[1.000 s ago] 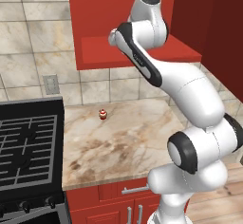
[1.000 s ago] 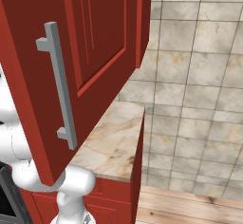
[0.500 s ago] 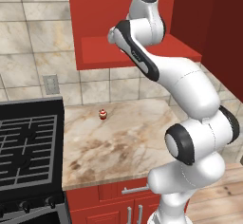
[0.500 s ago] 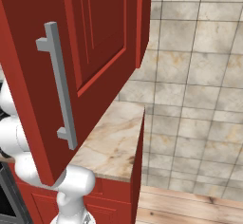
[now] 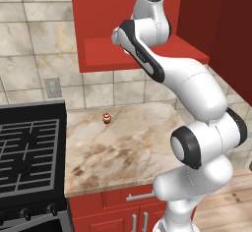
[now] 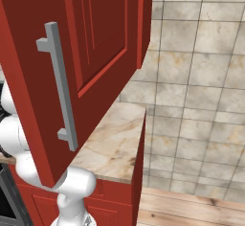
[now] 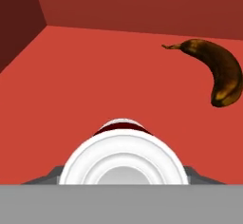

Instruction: Pick the canned food and boxed food from the counter and place them in the cabinets closest to them.

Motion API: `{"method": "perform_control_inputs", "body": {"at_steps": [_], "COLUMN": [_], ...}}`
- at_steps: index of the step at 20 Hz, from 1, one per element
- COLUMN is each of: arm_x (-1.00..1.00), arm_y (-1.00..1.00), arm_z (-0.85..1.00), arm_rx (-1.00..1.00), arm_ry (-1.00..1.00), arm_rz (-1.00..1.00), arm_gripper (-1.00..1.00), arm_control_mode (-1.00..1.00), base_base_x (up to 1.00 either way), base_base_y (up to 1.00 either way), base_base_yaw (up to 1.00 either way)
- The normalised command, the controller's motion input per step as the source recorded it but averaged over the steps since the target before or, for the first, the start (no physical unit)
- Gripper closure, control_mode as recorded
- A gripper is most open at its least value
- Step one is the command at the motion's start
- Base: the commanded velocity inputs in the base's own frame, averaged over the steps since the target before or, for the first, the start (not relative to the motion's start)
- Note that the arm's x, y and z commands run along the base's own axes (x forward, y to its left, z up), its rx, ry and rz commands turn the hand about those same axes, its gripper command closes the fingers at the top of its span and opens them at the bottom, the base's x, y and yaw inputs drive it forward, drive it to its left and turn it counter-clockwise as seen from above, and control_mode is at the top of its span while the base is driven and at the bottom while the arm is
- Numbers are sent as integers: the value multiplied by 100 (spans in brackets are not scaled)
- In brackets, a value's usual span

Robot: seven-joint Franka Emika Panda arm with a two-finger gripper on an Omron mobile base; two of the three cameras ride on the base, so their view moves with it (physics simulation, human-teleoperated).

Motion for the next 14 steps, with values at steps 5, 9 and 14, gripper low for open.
{"method": "perform_control_inputs", "body": {"at_steps": [5,9,14], "arm_x": [13,16,-25], "arm_y": [0,0,0], "arm_z": [0,0,3], "arm_rx": [0,0,0], "arm_ry": [0,0,-4], "arm_rz": [0,-1,0], "arm_gripper": [-100,-100,-100], "arm_control_mode": [-100,-100,-100], "base_base_x": [0,0,0], "base_base_y": [0,0,0], "base_base_yaw": [0,0,0]}}
